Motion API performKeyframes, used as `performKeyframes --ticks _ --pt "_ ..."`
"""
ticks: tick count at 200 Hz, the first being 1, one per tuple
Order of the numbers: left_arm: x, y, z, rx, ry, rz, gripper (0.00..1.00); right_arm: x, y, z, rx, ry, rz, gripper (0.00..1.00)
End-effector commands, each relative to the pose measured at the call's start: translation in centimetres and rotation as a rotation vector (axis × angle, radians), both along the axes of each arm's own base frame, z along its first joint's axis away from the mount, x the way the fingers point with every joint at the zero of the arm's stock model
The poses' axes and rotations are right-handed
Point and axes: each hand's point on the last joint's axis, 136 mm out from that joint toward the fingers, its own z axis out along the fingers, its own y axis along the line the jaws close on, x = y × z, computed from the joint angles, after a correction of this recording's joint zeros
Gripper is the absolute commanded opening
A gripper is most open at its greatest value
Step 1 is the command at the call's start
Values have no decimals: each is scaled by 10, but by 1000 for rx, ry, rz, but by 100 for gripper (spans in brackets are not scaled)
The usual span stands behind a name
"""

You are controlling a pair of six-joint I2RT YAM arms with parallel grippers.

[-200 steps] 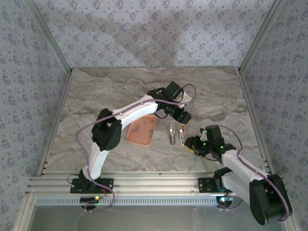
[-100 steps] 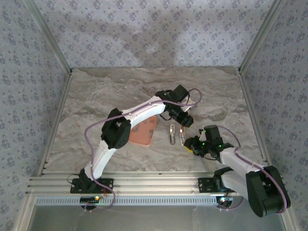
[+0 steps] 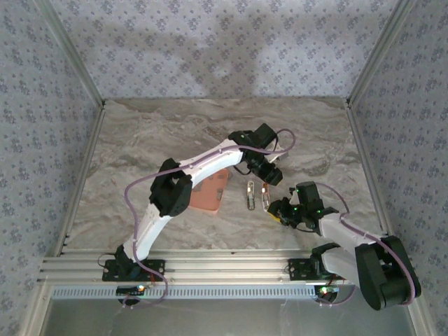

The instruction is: Load the staples into the stapler

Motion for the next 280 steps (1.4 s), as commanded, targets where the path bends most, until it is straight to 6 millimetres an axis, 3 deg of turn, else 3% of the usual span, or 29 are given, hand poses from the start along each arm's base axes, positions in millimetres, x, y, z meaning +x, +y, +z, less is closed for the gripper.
performKeyframes --ticks 1,93,165,280 --pt "-5 -1 -10 40 6 -20 50 2 -5 -4 -15 5 -25 26" --pt "-7 3 -20 89 15 -26 52 2 -7 -6 -30 7 -30 24" --pt "-19 -2 -11 51 59 -51 45 3 -10 -8 -47 2 -40 23" --pt "-34 -5 0 1 104 -73 43 4 -15 -12 -75 -3 -49 22"
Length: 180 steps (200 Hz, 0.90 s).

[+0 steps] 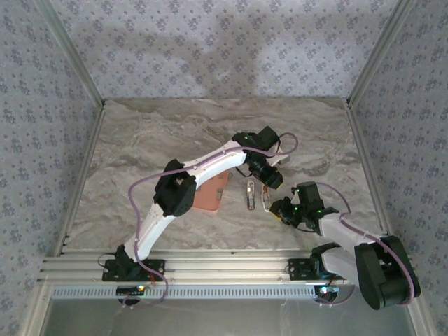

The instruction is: Load the staples into the stapler

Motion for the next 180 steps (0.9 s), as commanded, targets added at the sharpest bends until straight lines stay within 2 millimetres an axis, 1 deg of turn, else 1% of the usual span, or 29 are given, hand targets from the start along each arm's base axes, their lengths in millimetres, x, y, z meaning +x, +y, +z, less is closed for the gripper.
performKeyframes --ticks 1,19,72,93,99,101,104,114,119,154,180 --pt "-23 -2 11 -23 53 -39 43 -2 -6 -8 -33 6 -10 22" --pt "-27 -4 14 -43 71 -41 42 -1 -7 -8 -37 4 -14 22" --pt "-41 -2 9 -37 93 -36 42 0 -10 -9 -47 -3 -22 22" --pt "-42 -2 12 -61 101 -6 42 0 -11 -9 -49 -6 -20 22" --pt "-41 -4 17 -78 97 4 42 0 -11 -9 -50 -7 -19 22" --pt "-43 -1 11 -67 107 8 42 0 -11 -9 -50 -8 -19 22" --pt "-45 0 9 -63 113 14 42 0 -11 -9 -49 -11 -20 22" --pt "-47 2 9 -71 118 31 43 0 -11 -9 -49 -12 -20 22" --pt "-44 -1 12 -97 106 39 43 0 -12 -9 -50 -12 -21 22" --pt "-39 0 16 -126 80 99 45 -1 -12 -6 -48 -21 -18 22" --pt "-32 0 28 -144 38 114 47 -2 -12 0 -43 -34 -19 23"
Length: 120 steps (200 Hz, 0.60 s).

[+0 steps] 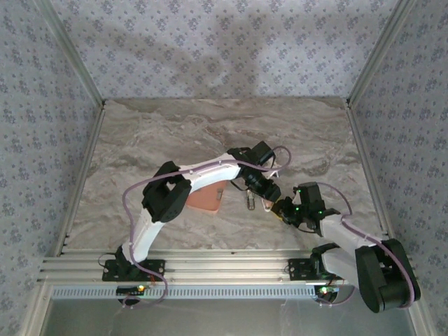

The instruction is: Load the staples into the stapler

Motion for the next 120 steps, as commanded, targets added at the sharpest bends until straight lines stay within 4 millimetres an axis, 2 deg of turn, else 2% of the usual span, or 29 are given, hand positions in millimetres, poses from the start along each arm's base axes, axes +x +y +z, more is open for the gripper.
performKeyframes --ticks 1,37,77,120 --pt "11 -7 42 -89 -80 38 47 -4 -6 -1 -27 -4 -2 23" --pt "22 -3 62 -131 -133 77 48 -10 -7 15 -26 -21 3 28" --pt "31 18 78 -170 -194 153 49 -9 -7 40 -12 -63 2 35" --pt "27 47 76 -223 -226 259 49 5 1 61 3 -98 19 49"
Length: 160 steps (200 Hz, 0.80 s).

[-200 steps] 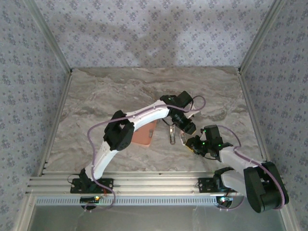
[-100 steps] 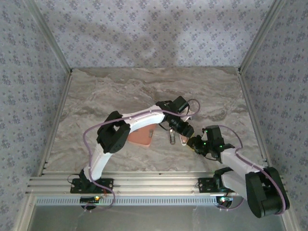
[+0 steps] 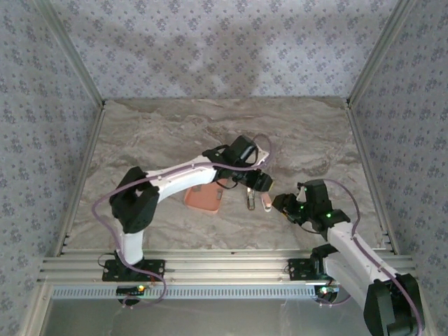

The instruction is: Load the staples into the stapler

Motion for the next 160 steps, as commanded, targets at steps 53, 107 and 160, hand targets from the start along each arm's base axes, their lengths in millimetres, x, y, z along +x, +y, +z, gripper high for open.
performKeyframes --ticks 53,107,160 --pt "7 35 0 -98 -35 164 50 11 11 2 -34 27 43 52" --pt "4 37 -7 -94 -20 171 50 9 9 -19 -71 88 52 43" --pt "5 38 -7 -92 -26 173 50 -14 -12 -64 -174 235 9 30"
